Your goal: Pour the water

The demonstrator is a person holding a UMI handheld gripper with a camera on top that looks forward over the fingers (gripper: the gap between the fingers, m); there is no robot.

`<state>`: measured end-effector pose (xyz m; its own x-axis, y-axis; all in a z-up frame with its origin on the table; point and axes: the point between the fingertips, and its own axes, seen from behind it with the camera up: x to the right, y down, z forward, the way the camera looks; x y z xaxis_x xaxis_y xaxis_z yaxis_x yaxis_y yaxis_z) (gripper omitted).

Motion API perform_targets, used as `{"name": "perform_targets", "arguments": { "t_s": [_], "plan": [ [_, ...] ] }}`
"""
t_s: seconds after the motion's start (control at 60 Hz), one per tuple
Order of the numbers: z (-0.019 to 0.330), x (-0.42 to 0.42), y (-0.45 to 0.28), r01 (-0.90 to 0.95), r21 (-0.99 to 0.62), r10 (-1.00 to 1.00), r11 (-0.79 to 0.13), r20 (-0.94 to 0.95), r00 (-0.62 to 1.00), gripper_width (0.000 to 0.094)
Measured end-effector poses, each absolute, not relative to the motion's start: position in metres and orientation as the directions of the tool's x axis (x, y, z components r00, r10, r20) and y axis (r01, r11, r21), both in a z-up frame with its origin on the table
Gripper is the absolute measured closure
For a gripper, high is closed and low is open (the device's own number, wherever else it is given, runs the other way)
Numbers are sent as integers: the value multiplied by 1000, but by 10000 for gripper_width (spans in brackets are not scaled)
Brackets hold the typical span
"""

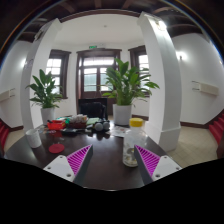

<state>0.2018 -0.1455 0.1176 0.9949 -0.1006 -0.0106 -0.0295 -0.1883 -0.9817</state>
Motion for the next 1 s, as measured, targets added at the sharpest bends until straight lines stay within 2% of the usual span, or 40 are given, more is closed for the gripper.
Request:
{"name": "perform_targets", "arguments": {
  "t_s": [0.117, 0.2, 0.317, 0.45, 0.517, 0.55, 0.567, 0.7, 0.85, 1.0],
  "plan": [
    [114, 221, -137, -19, -980, -150, -198, 11, 989, 102],
    [100, 269, -125, -8, -984, -144, -175, 18, 989, 100],
    [97, 281, -92, 5, -988, -106, -151, 21, 994, 92],
    [86, 288, -58, 9, -984, -91, -175, 25, 996, 94],
    [84, 290, -47, 11, -985, -90, -174, 27, 996, 151],
    [83, 288, -42, 17, -985, -80, -172, 31, 996, 245],
    [82, 288, -40, 23, -985, -80, -173, 37, 996, 330],
    [83, 286, -30, 57, -984, -75, -170, 70, 995, 400],
    [82, 290, -32, 29, -983, -94, -179, 47, 994, 545],
    [82, 288, -35, 61, -978, -128, -199, 88, 988, 551]
  ]
}}
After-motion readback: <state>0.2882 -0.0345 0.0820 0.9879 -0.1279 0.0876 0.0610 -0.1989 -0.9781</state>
